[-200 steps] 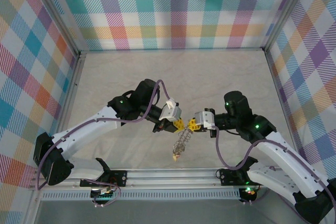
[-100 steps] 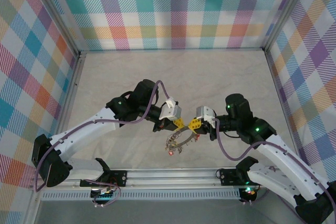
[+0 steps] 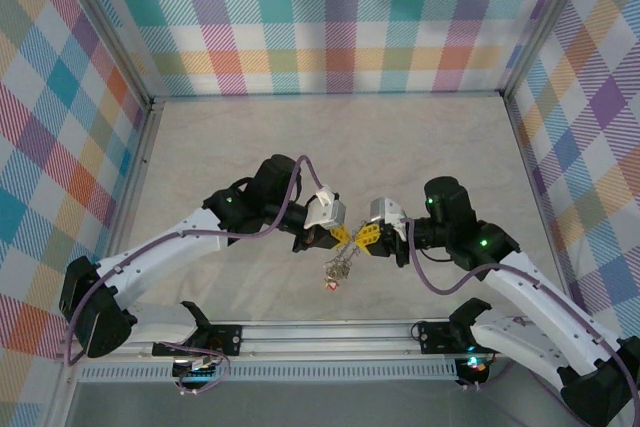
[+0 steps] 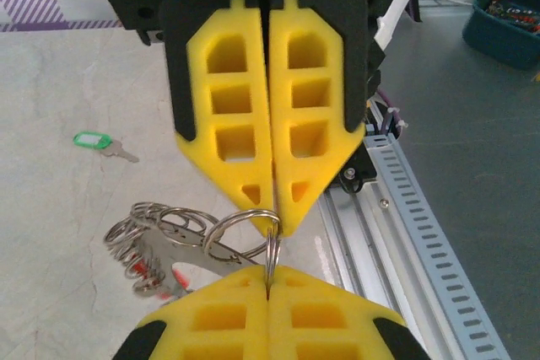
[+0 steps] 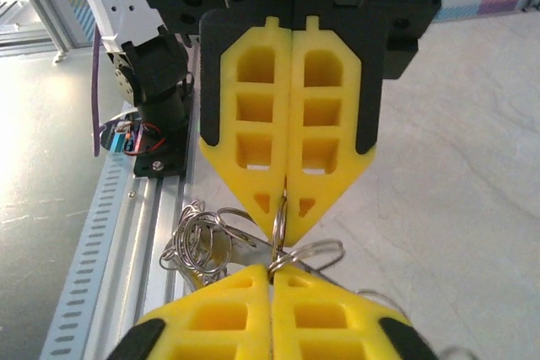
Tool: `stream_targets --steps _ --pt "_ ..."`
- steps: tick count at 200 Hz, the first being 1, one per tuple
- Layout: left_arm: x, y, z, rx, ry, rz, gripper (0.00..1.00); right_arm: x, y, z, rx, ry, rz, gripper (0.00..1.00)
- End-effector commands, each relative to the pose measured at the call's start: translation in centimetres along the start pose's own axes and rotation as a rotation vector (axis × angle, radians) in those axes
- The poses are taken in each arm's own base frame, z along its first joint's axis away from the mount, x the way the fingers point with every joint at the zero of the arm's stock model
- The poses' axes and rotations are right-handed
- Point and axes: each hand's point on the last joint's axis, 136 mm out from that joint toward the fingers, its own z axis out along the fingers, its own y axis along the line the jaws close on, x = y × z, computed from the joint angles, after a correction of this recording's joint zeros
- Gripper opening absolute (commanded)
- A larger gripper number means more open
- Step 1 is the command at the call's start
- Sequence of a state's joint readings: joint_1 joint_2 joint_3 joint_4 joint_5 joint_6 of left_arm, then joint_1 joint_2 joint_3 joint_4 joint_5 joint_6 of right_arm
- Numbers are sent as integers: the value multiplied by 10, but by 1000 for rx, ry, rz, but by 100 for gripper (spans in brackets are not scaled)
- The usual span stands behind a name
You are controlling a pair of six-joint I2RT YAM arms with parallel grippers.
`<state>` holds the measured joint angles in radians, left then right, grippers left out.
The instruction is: Put the keys on the keyring
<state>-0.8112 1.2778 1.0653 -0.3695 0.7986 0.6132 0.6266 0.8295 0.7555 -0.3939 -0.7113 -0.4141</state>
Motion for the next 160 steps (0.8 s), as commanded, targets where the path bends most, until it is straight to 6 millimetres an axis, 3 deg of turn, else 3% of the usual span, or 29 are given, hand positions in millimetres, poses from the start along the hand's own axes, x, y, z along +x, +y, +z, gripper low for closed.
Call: stream_targets --steps 1,28,87,160 --pt "-17 2 -6 -39 -59 56 0 -17 2 -5 2 -36 -6 3" --pt "-19 4 -6 -55 -76 63 0 -17 -1 -6 26 -40 30 4" --pt "-21 2 -9 -45 -88 79 0 -2 -39 -15 263 -6 101 25" --pt "-24 2 -13 -46 -100 79 0 -9 -14 -22 136 -35 12 35"
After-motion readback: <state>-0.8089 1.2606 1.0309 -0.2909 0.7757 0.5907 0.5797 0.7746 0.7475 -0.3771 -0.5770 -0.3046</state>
